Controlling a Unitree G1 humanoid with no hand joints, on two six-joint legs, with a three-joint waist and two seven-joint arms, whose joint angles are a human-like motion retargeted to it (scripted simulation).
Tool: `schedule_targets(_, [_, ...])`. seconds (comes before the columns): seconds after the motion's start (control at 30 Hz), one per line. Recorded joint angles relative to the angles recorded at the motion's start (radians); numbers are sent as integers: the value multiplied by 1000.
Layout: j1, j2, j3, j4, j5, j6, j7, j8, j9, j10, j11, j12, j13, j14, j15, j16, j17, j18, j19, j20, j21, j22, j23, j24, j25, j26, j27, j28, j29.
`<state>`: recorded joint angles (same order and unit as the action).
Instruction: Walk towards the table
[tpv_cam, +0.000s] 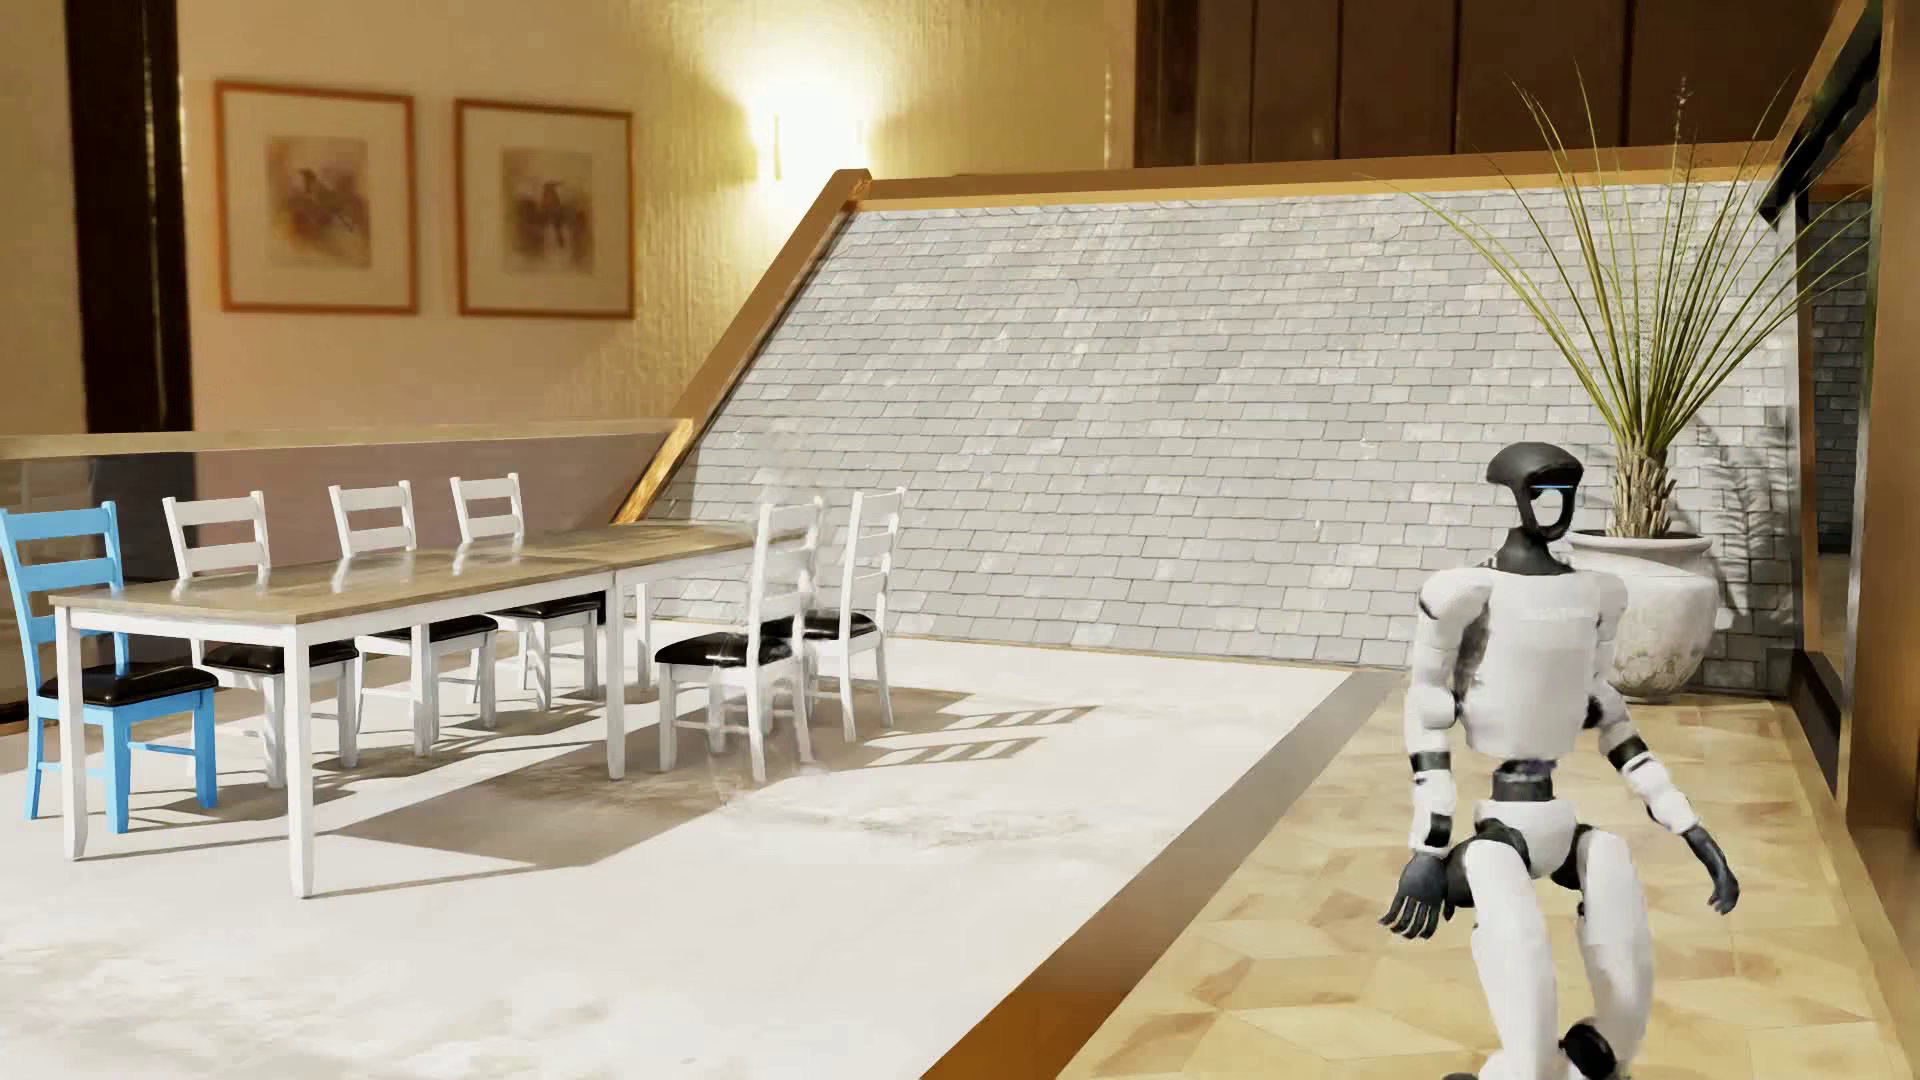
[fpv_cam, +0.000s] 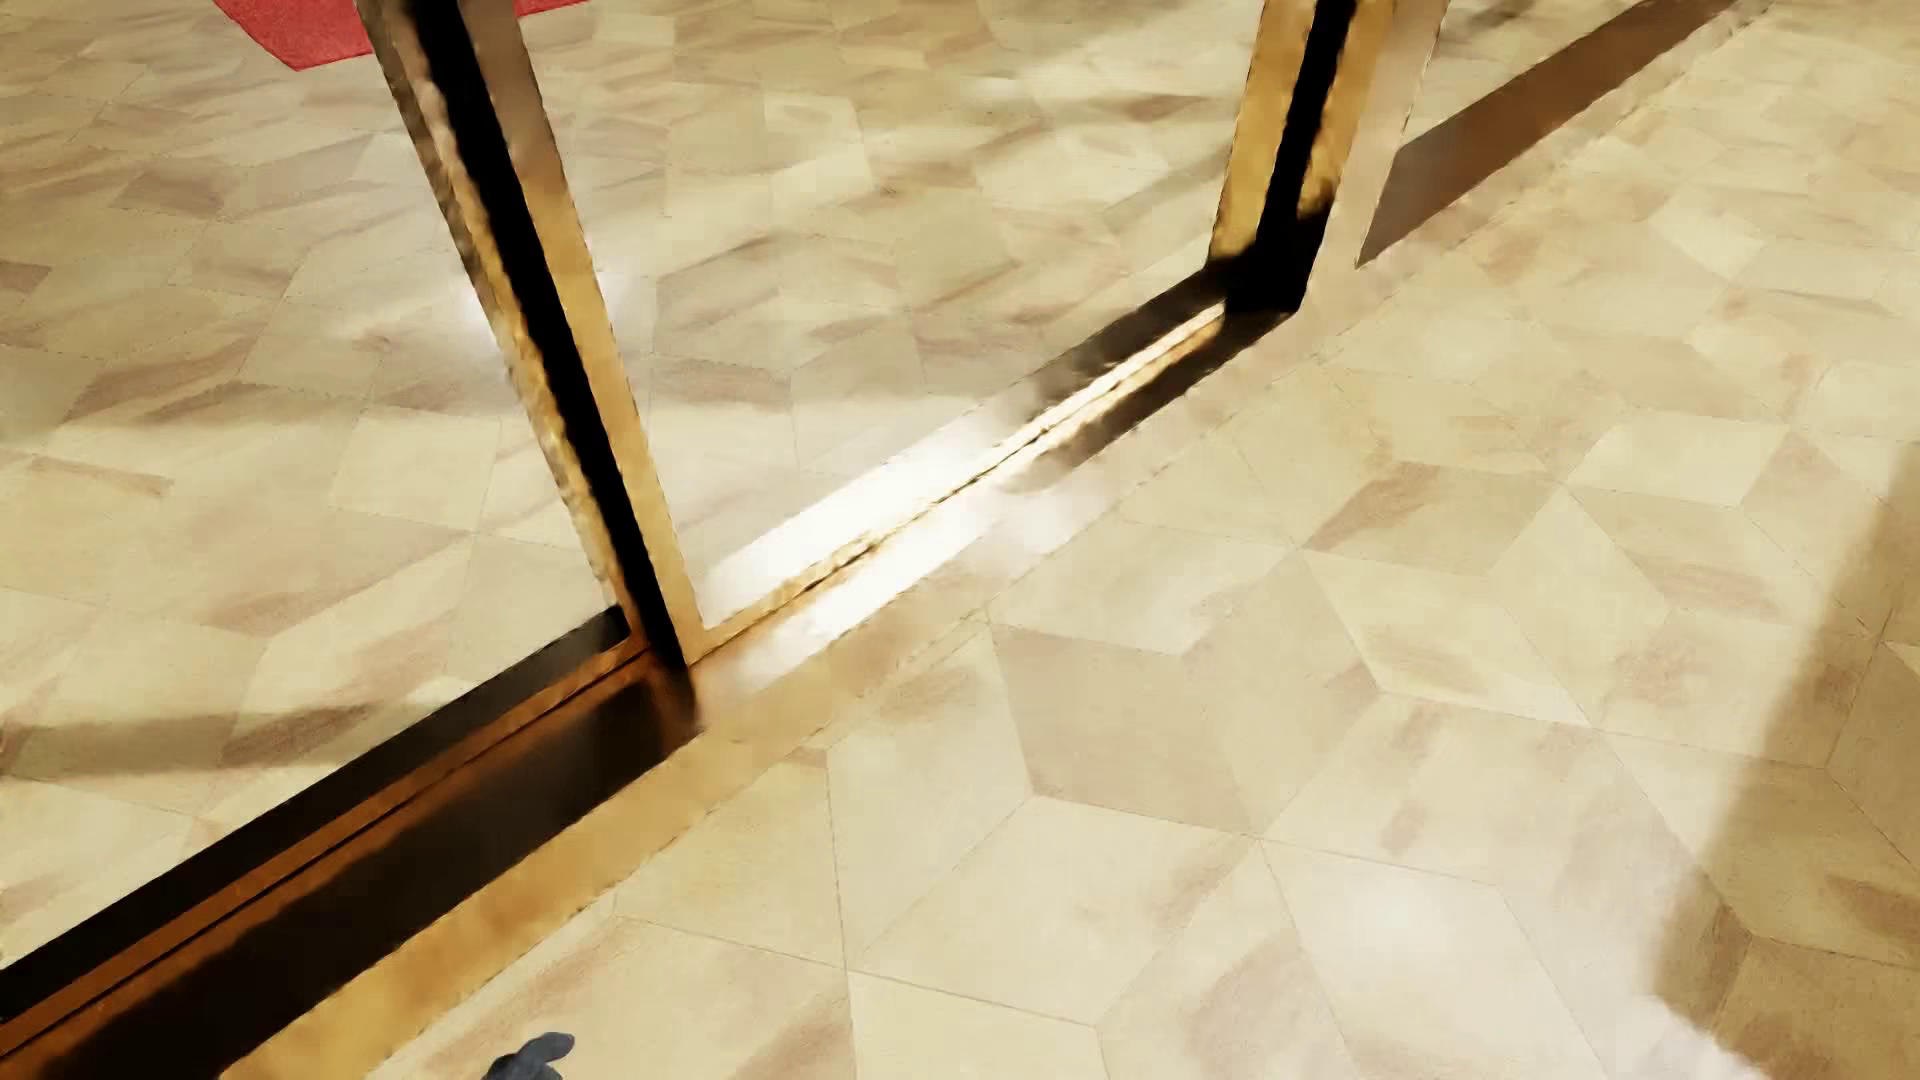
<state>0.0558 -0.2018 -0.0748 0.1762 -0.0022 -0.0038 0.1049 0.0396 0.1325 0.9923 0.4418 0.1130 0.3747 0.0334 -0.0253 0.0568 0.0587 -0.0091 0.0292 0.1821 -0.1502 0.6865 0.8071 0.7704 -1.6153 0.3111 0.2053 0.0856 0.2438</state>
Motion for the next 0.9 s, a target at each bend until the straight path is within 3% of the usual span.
schedule_targets(0.03, [-94, 31, 7, 45, 18, 17, 9, -9, -1, 133, -18, 17, -56, 34, -19, -11, -5, 14, -9, 34, 1, 78, -16, -5, 15, 48, -10, -14, -29])
schedule_targets(0.07, [-181, 59, 18, 73, 34, 32, 21, -7, -3, 218, -36, 48, -128, -8, -35, -9, -17, 30, -16, 28, -4, 130, -19, 20, 40, 55, -19, -50, -52])
schedule_targets(0.13, [-316, 111, 51, 97, 58, 58, 64, 18, -8, 246, -71, 148, -284, -63, -63, 1, -48, 58, -23, -45, -2, 154, -17, 131, 82, -14, -20, -116, -78])
schedule_targets(0.17, [-361, 136, 69, 98, 66, 66, 93, 33, -12, 187, -85, 204, -351, -73, -78, -8, -62, 60, -26, -44, 2, 131, -26, 153, 94, -50, -15, -129, -86])
schedule_targets(0.2, [-392, 158, 86, 91, 71, 73, 129, 43, -17, 78, -97, 253, -404, -91, -94, -29, -74, 66, -30, -12, 4, 103, -49, 139, 110, -73, -8, -137, -99])
schedule_targets(0.27, [-388, 197, 111, 62, 76, 83, 234, 48, -30, -276, -110, 321, -468, -115, -133, -74, -96, 53, -36, 70, 8, 68, -136, 75, 165, -82, -6, -148, -144])
schedule_targets(0.3, [-353, 217, 116, 41, 77, 86, 312, 44, -35, -473, -107, 340, -480, -84, -159, -84, -108, 49, -37, 80, 11, 68, -189, 70, 210, -79, -14, -156, -172])
schedule_targets(0.37, [-279, 240, 109, 35, 71, 84, 527, 17, -43, -648, -47, 349, -471, -39, -220, -69, -144, 174, -37, 24, 22, 92, -286, 136, 316, -83, -33, -192, -211])
schedule_targets(0.4, [-264, 234, 105, 28, 61, 77, 543, -3, -43, -630, 23, 335, -448, -80, -233, -53, -164, 188, -32, -18, 21, 108, -331, 186, 365, -92, -33, -217, -222])
schedule_targets(0.47, [-252, 153, 99, -17, 15, 50, 491, -52, -35, -578, 283, 284, -363, -133, -146, -41, -182, 171, -25, -57, -3, 112, -394, 254, 432, -98, -10, -232, -249])
schedule_targets(0.53, [-229, -12, 93, -81, -50, 11, 449, -74, -23, -560, 639, 248, -268, -176, 15, -64, -170, 157, 9, -38, -24, 34, -382, 240, 457, -122, 39, -190, -235])
schedule_targets(0.57, [-213, -86, 87, -115, -74, -10, 419, -72, -18, -570, 772, 236, -225, -187, 54, -72, -164, 150, 37, -30, -18, -29, -347, 206, 448, -153, 58, -160, -205])
schedule_targets(0.63, [-178, -188, 71, -176, -76, -48, 323, -47, -11, -609, 882, 213, -146, -186, 8, -79, -157, 133, 22, -22, 18, -153, -225, 111, 374, -218, 67, -102, -124])
schedule_targets(0.73, [-140, -215, 38, -230, 30, -83, 135, 99, -13, -670, 674, 183, -60, -173, -77, -82, -127, 92, 77, -23, 59, -275, 1, 17, 225, -268, 20, -53, 74])
schedule_targets(0.8, [-155, -101, 15, -258, 169, -86, -14, 406, -17, -654, 345, 166, -6, -183, -80, -65, -110, 70, 107, -56, 45, -318, 81, 16, 150, -287, -47, -70, 219])
schedule_targets(0.83, [-168, -24, 11, -278, 184, -82, -86, 526, -17, -642, 208, 155, 21, -187, -95, -58, -98, 66, 85, -69, 30, -323, 82, 23, 118, -283, -69, -80, 255])
schedule_targets(0.87, [-196, 27, 16, -303, 145, -73, -150, 521, -13, -601, 116, 143, 43, -193, -139, -54, -85, 65, 66, -77, 15, -318, 66, 32, 90, -270, -78, -82, 250])
schedule_targets(0.9, [-246, 60, 26, -325, 97, -59, -213, 447, -5, -529, 25, 132, 56, -188, -151, -48, -67, 63, 54, -79, 5, -311, 42, 45, 68, -245, -78, -76, 210])
